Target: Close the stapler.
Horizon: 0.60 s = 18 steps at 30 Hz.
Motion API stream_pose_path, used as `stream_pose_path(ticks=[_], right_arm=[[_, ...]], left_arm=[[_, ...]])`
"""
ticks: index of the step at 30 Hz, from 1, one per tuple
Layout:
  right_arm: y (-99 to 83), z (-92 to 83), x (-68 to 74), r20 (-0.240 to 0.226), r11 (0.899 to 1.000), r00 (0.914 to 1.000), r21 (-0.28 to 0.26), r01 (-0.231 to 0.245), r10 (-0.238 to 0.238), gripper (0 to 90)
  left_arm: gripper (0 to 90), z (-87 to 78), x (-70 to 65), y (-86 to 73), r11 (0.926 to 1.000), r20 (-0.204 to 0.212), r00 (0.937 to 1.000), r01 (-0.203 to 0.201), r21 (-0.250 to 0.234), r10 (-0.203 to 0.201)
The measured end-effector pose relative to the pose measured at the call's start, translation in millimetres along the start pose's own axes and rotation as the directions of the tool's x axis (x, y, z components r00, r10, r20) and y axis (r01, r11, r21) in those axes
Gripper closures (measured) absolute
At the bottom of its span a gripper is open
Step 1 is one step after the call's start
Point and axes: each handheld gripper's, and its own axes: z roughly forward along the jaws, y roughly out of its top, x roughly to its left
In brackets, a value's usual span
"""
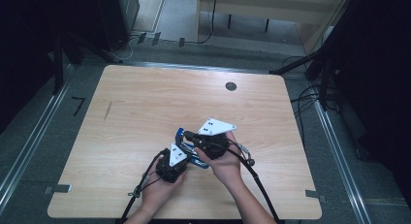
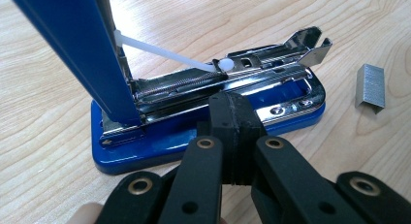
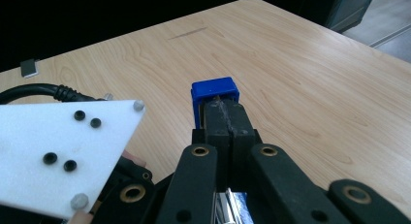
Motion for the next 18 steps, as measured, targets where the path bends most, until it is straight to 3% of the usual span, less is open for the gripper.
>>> stream_pose_path(ticks=[18], right_arm=[[8.5,14.0,3.8,-0.002,1.000,0.9998,0.000,0.019,-0.019,90.0]], left_arm=[[90.0,0.0,-0.6,0.0,1.0000,-0.002,1.0000,-0.004,-0.001,0.004]])
